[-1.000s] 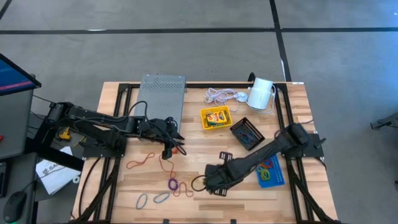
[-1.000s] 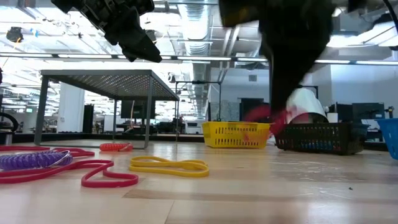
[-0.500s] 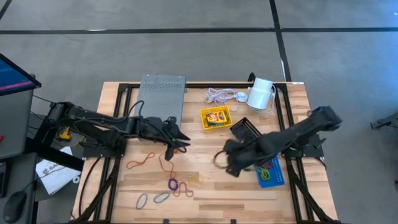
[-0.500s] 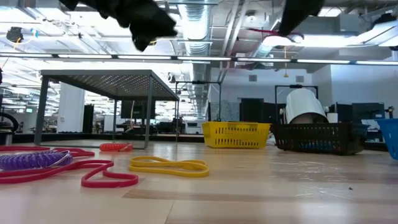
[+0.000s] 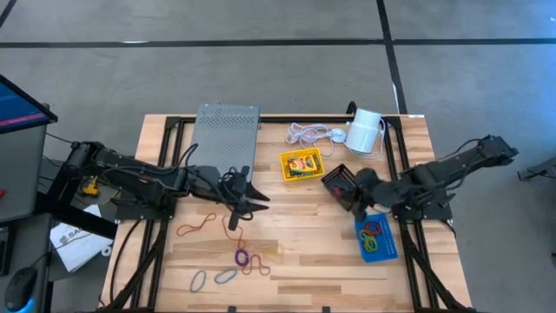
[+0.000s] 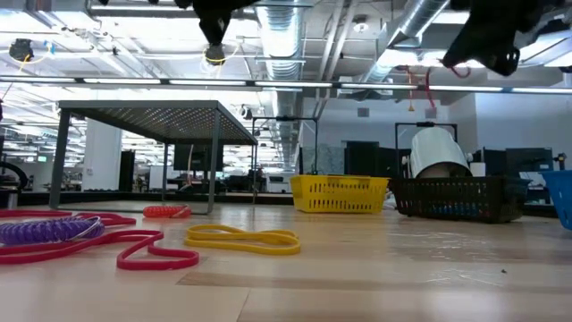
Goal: Pick & Place Office Desk Supplies
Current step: Put the red rubber band into the black bin
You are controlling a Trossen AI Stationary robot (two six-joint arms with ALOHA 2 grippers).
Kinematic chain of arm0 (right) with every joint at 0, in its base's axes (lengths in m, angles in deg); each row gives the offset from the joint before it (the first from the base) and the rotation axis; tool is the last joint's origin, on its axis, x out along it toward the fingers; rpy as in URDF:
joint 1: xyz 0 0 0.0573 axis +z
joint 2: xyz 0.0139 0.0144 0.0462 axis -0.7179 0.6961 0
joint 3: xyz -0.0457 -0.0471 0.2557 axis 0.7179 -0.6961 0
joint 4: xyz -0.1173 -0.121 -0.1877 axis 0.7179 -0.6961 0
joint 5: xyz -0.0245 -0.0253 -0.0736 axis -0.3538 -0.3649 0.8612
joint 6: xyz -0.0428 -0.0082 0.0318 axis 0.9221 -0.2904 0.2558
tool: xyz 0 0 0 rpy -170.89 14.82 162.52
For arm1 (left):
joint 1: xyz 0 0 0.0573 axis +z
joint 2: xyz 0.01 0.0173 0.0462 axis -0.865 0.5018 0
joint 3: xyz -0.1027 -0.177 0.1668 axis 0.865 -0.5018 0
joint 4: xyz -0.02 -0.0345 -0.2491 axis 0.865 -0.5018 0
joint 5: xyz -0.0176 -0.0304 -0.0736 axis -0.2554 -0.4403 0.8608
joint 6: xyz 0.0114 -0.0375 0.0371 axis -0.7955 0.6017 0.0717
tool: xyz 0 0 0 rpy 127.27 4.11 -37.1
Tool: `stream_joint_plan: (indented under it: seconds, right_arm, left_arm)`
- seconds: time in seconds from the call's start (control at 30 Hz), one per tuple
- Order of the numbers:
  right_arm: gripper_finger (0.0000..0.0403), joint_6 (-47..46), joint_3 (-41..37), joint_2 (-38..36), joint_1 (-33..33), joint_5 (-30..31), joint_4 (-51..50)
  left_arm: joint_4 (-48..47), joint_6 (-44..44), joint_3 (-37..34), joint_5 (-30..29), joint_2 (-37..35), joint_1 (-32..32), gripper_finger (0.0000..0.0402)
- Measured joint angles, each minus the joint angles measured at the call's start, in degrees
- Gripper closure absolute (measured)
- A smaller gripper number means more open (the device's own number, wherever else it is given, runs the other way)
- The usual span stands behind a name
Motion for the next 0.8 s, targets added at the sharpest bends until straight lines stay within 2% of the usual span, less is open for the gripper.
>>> stream_joint_plan:
  seconds: [0.17,0.33,0.57,0.67,0.8]
  right_arm:
    - [0.0403,5.8,-6.9,-11.7,-2.5,-1.1,8.1]
    - [0.0403,9.0,-8.4,-19.2,-4.0,-2.2,5.9]
    - [0.0403,8.8,-8.4,-23.6,-4.0,-4.6,-1.5]
    - [0.0403,6.9,-8.4,-23.5,-4.0,-5.2,-5.5]
    - [0.0403,3.6,-8.4,-23.4,-4.2,-5.3,-10.3]
  left_arm:
    - [5.1,-3.5,0.0,-0.7,0.1,-0.1,0.0298]
    - [14.4,-4.5,0.0,-0.7,5.0,0.8,0.0298]
    - [25.0,-0.2,-0.1,-0.7,15.7,4.8,0.0298]
    - [27.9,1.2,0.0,-0.6,16.8,5.7,0.0298]
    - [28.3,1.3,0.0,2.4,16.2,5.6,0.0298]
